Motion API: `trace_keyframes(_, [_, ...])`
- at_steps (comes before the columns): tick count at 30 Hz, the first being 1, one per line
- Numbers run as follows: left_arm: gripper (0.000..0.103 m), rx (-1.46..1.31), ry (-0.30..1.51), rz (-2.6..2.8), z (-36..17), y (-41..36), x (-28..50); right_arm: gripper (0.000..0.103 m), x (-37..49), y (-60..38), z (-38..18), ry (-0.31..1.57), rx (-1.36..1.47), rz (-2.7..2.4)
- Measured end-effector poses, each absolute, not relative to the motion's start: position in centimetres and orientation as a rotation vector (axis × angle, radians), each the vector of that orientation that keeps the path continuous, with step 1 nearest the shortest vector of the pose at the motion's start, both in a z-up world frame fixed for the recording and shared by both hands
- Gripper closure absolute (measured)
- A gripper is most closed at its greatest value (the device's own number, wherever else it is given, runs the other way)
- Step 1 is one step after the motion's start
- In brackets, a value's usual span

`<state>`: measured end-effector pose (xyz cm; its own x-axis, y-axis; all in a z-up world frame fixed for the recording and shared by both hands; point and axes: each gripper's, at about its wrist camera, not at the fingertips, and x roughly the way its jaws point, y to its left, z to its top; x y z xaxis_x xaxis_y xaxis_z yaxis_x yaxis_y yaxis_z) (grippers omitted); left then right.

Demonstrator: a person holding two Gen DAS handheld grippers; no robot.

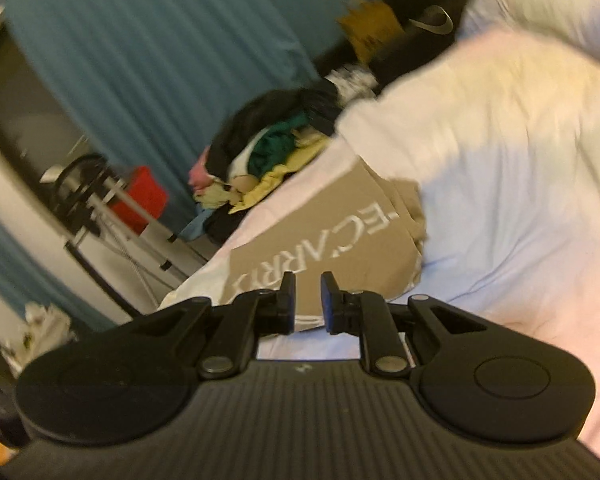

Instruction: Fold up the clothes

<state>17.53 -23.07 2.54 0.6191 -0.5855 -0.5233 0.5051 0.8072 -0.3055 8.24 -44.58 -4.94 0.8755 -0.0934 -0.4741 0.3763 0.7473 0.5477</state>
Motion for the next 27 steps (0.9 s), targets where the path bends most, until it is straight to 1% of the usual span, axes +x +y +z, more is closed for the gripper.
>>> trace_keyframes(1, [0.000, -0.110, 0.625, -0.629, 3.6, -22.6, 16.1, 0.082, 7.3, -43.7, -3.9, 0.435, 0.648, -0.258])
trace_keyframes(2, [0.000, -0.087, 0.601, -0.628, 4.6, -22.2, 14.8, 0.071, 6.3, -42.8, -3.0, 0.424, 0.616, -0.241])
trace_keyframes(3, [0.000, -0.065, 0.576, -0.625, 5.4, -21.7, 13.4, 0.049, 5.3, -42.0, -2.1, 0.412, 0.585, -0.220])
trace_keyframes(4, [0.000, -0.044, 0.550, -0.621, 6.2, -21.1, 12.0, 0.037, 4.2, -41.0, -1.3, 0.396, 0.555, -0.205])
trace_keyframes(5, [0.000, -0.023, 0.525, -0.618, 7.0, -20.6, 10.6, 0.018, 3.1, -40.0, -0.4, 0.375, 0.523, -0.197])
trace_keyframes(6, [0.000, -0.003, 0.505, -0.614, 7.7, -20.0, 9.2, 0.014, 2.0, -39.0, 0.3, 0.352, 0.492, -0.193])
trace_keyframes(10, [0.000, 0.043, 0.434, -0.609, 9.8, -17.4, 4.2, 0.016, -1.4, -35.1, 2.1, 0.308, 0.369, -0.169])
trace_keyframes(15, [0.000, 0.033, 0.375, -0.597, 10.8, -14.0, -0.8, 0.016, -3.7, -32.8, 1.5, 0.273, 0.319, -0.182])
trace_keyframes(21, [0.000, 0.047, 0.291, -0.546, 9.6, -11.4, -4.7, 0.016, -6.1, -30.2, 0.5, 0.233, 0.269, -0.201])
trace_keyframes(27, [0.000, 0.048, 0.313, -0.510, 7.2, -10.8, -4.7, 0.016, -5.6, -29.4, -2.3, 0.244, 0.254, -0.215])
